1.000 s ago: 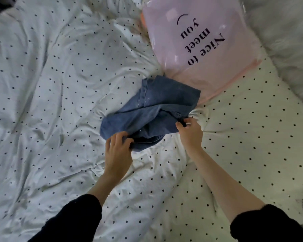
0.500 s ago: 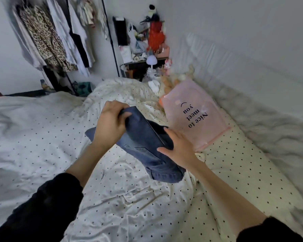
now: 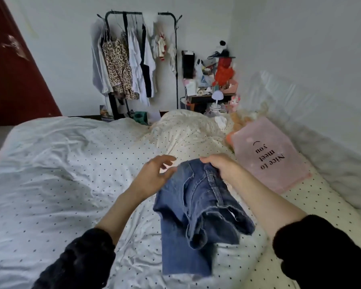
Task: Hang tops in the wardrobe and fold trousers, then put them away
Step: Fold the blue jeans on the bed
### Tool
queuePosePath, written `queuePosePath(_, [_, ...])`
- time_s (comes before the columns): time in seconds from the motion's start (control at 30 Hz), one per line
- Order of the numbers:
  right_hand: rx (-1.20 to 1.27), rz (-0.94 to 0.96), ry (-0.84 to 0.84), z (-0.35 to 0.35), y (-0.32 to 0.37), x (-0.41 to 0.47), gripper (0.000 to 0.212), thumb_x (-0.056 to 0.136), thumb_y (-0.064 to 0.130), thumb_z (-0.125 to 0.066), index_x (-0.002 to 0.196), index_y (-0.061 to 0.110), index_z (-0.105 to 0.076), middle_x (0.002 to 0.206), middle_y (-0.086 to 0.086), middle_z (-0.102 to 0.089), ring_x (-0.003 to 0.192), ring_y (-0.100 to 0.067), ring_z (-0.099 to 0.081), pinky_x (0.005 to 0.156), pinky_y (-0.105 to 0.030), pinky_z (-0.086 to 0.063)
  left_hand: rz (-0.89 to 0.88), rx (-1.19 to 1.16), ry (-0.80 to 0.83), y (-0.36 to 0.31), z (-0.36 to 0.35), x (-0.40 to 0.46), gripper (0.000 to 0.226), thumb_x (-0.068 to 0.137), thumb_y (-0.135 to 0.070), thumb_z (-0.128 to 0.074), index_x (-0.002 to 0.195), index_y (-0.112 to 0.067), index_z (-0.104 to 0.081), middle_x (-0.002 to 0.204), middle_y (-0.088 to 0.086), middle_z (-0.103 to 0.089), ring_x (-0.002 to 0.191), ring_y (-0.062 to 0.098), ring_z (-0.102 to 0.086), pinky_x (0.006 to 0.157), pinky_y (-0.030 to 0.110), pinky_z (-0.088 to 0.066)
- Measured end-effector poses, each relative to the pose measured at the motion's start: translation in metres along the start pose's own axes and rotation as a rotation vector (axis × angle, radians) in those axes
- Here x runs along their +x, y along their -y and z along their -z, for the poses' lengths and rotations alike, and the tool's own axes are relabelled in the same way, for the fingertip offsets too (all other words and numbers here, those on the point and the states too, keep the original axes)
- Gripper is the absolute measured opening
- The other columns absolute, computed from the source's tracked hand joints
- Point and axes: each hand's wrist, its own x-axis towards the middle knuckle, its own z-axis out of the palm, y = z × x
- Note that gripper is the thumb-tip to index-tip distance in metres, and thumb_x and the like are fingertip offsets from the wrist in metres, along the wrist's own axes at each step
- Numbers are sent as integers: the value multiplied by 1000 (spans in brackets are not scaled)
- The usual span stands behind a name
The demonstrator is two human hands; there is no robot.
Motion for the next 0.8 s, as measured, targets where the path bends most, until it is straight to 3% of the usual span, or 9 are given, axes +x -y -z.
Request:
queuePosePath(0.1, [98,-83,35,-10,-1,-3,7,92,10,-58,91,3,-59,80,-11,-63,64,-22,-60,52,-28,-52,100,-207,189,15,3,-29,27,87,-43,-58,113,-35,-54,102,-10,-61,92,10,-57,74,4,-41])
queuePosePath(0.17, [115,-96,28,-18,-2,-3,8,94,12,-55,89,5,-56,78,-7,-62,66,-19,-59,66,-29,-50,142,-325,360,21,10,-45,38,83,-50,-60,118,-47,-45,112,-17,-57,98,2,-56,80,9,-45])
queuePosePath(0.23, [134,-81,22,-24,0,-5,10,94,11,-54,101,5,-56,92,-10,-65,73,-20,-59,80,-32,-43,142,-336,455,25,13,-53,53,81,-41,-70,123,-49,-38,118,-28,-51,102,-11,-51,82,7,-42])
queuePosePath(0.3, [109,-64,35,-28,3,-8,22,94,11,-53,114,2,-56,109,-15,-65,72,-20,-59,83,-32,-41,115,-192,365,31,11,-56,51,79,-28,-75,121,-35,-48,110,-23,-56,96,-5,-55,79,10,-43])
queuePosePath(0.4, [-1,3,80,-18,10,-18,23,97,20,-49,111,4,-58,119,-15,-64,72,-18,-60,91,-35,-41,146,-26,114,27,9,-52,10,84,-17,-70,91,-13,-63,87,4,-66,82,21,-59,76,25,-46])
queuePosePath(0.5, [-112,92,191,4,18,-27,39,100,40,-40,120,11,-56,129,-7,-59,98,-19,-59,110,-46,-29,208,-33,-3,14,11,-34,16,86,-18,-68,72,-18,-60,73,1,-63,70,15,-55,56,9,-38])
queuePosePath(0.57, [-269,204,250,17,15,-37,57,91,57,-46,133,20,-49,134,1,-55,114,-17,-54,112,-53,-23,249,-30,-43,4,13,-19,10,85,-16,-68,75,-15,-65,73,-1,-63,69,11,-55,55,7,-37])
queuePosePath(0.7, [-643,267,378,23,-16,-59,96,70,72,-60,147,25,-28,151,2,-33,136,-16,-35,108,-36,-28,273,44,-15,-13,4,-2,8,80,-6,-68,80,-11,-74,74,-2,-66,72,9,-59,66,13,-44])
queuePosePath(0.8, [-708,299,302,12,-50,-62,91,77,67,-58,148,20,-27,151,1,-33,137,-17,-34,108,-28,-29,249,71,-8,-29,-6,5,8,78,-7,-70,80,-11,-76,72,-2,-67,71,7,-59,70,16,-46])
